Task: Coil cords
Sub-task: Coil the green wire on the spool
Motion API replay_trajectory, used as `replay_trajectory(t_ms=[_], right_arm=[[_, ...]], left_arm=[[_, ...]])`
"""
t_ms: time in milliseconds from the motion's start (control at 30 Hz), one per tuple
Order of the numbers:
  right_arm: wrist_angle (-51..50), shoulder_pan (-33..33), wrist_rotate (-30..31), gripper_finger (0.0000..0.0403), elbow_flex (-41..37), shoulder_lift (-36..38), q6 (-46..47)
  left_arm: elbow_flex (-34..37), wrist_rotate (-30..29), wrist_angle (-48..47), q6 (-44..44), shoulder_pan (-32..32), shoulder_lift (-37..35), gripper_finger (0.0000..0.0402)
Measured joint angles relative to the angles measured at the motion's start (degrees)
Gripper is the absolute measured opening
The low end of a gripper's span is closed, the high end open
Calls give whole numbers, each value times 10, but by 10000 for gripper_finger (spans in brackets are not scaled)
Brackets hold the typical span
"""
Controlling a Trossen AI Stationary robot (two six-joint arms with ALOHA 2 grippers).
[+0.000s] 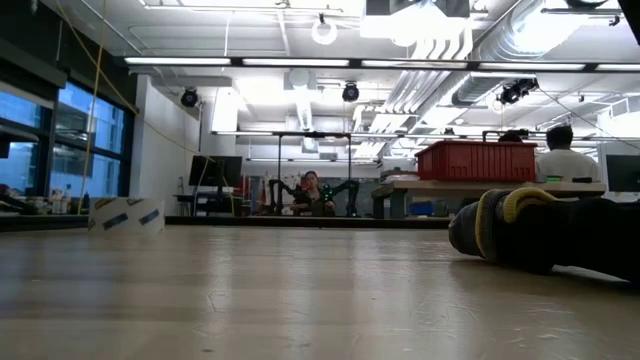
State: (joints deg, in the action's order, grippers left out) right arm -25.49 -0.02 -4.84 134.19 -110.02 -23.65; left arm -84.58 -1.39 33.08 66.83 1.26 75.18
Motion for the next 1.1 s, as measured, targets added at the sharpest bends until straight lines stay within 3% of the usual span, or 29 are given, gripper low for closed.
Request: replay_trajectory(t_ms=[300, 567, 900, 1100], right_arm=[[-39, 0, -2, 0, 0, 27, -22], [-52, 1, -56, 0, 0, 30, -36], [-168, 0, -55, 0, 0, 40, -33], [-196, 0, -45, 0, 0, 47, -13]], left_arm=[[0, 9, -56, -31, -2, -28, 1], [0, 9, -76, -55, -2, -31, 0], [0, 5, -223, -253, 45, -80, 0], [-1, 8, -262, -312, 67, -104, 0]])
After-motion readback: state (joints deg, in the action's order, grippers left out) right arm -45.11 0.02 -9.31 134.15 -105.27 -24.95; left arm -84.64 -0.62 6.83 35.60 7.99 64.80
